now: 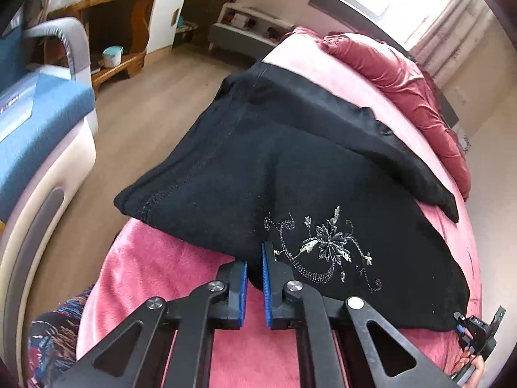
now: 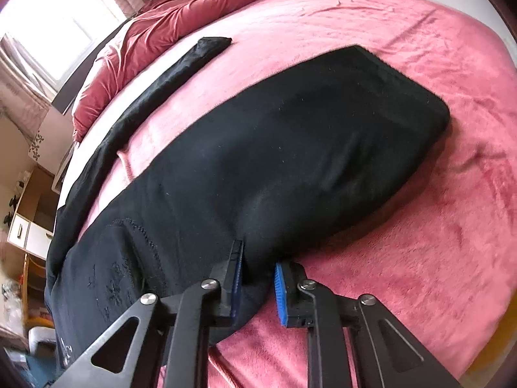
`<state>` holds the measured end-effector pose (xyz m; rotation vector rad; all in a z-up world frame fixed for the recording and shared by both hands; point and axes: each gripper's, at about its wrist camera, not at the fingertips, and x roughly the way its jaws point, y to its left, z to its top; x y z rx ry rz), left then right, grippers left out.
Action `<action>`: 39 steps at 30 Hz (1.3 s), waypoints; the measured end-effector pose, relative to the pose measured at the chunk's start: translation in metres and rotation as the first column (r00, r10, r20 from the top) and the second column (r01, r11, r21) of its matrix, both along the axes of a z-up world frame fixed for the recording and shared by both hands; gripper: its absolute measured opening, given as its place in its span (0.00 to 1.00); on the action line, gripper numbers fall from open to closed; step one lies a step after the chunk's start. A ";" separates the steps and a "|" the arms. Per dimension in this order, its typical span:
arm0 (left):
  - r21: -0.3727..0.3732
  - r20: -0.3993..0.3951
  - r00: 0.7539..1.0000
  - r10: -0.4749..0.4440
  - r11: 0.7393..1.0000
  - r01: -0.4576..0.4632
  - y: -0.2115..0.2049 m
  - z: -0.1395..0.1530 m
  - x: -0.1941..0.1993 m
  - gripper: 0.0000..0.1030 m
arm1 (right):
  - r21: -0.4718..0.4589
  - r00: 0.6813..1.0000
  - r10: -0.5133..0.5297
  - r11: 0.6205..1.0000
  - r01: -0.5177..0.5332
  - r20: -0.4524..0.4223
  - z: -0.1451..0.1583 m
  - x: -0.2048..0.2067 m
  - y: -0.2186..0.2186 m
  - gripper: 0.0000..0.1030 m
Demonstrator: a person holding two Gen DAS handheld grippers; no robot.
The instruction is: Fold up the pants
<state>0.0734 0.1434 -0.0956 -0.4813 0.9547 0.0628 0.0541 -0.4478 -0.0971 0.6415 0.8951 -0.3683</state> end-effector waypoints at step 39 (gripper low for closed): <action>0.100 -0.180 0.973 -0.142 0.982 0.162 -0.020 0.007 -0.018 0.20 | 0.074 0.972 -0.235 0.970 0.233 0.013 0.002 -0.112 -0.091 0.49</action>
